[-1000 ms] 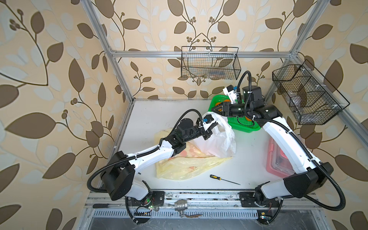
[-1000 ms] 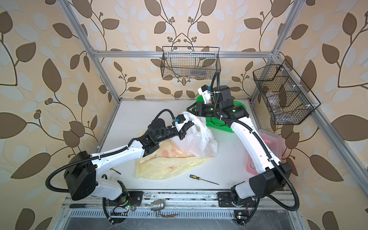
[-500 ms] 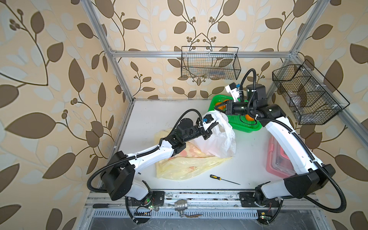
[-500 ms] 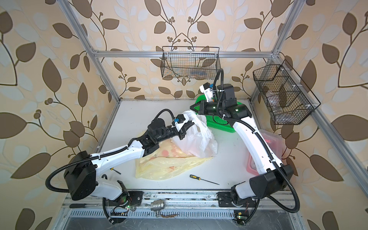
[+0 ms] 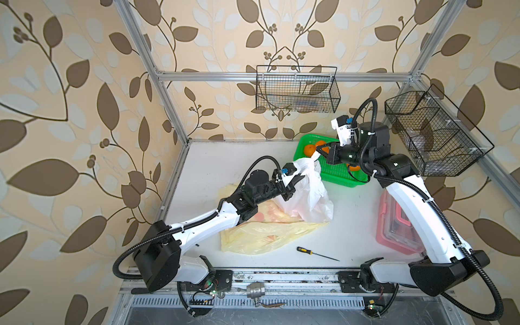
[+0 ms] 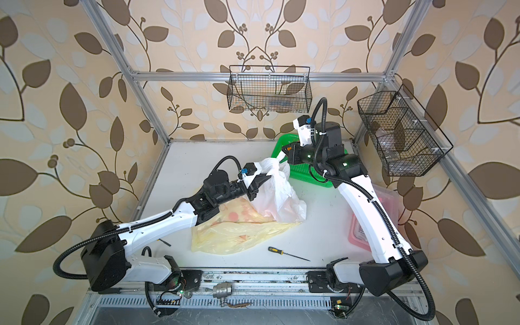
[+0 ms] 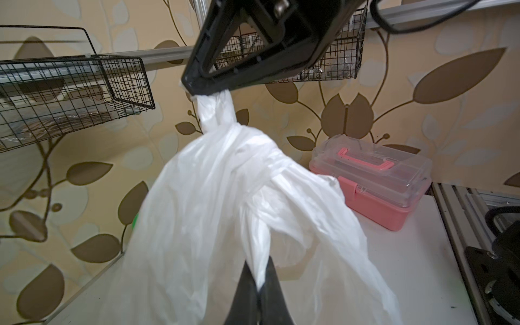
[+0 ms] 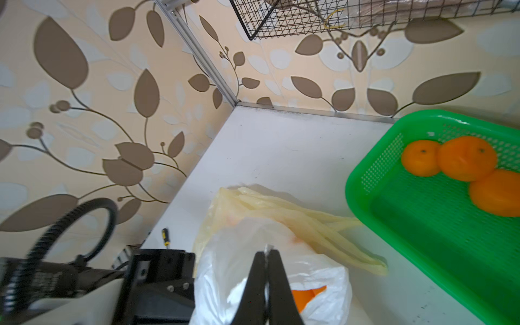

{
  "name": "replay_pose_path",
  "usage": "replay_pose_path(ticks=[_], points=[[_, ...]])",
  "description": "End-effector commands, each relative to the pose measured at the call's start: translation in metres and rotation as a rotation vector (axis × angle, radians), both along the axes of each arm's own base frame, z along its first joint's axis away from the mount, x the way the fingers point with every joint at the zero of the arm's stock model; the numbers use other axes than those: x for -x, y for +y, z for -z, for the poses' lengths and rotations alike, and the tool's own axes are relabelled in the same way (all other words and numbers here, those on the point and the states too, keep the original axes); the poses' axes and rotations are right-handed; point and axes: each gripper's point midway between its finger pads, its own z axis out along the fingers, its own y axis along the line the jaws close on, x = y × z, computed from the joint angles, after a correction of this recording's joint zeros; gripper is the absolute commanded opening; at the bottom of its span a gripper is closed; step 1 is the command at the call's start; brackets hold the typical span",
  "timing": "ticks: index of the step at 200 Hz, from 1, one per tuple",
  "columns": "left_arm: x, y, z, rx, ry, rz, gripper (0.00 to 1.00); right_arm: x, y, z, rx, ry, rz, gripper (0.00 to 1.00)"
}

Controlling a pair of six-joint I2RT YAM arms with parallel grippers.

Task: Place the oranges into plastic bags & tie knots
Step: Tie the plastic bag at the center of the board.

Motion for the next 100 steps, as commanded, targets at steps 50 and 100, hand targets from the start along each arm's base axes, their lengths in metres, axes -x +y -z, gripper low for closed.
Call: replay_pose_path(ticks=[50, 100], points=[[-0.045, 0.091, -0.031, 0.197, 0.222, -0.564, 0.00, 0.000, -0.019, 0.014, 0.422, -0.207, 0.166, 0.00], [-0.067, 0.163, -0.012, 0.194, 0.408, -1.089, 0.00, -0.002, -0.045, 0.034, 0.625, -0.202, 0.295, 0.00]])
